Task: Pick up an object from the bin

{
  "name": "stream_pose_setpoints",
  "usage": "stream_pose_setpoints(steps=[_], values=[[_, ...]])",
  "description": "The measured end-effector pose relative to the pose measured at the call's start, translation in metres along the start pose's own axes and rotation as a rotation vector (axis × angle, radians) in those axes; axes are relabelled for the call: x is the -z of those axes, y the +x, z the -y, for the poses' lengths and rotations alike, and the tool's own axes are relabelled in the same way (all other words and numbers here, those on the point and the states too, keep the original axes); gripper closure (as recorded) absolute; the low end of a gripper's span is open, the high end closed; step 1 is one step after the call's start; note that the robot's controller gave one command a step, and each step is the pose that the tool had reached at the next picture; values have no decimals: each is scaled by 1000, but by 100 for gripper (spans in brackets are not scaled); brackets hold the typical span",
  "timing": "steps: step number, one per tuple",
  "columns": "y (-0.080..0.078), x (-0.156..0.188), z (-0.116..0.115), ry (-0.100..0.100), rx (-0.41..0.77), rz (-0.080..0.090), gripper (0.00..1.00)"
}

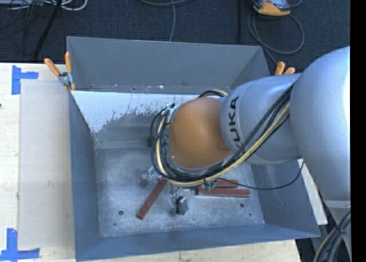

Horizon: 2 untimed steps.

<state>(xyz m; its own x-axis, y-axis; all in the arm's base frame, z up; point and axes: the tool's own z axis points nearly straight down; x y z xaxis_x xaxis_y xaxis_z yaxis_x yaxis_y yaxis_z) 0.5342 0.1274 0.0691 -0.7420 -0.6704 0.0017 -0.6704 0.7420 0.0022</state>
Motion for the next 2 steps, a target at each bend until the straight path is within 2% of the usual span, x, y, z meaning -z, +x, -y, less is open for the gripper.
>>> stream_pose_setpoints(steps=[1, 2], values=[[0, 0, 0, 0, -2, 1, 100], [10, 147, -11, 5, 39, 9, 100]])
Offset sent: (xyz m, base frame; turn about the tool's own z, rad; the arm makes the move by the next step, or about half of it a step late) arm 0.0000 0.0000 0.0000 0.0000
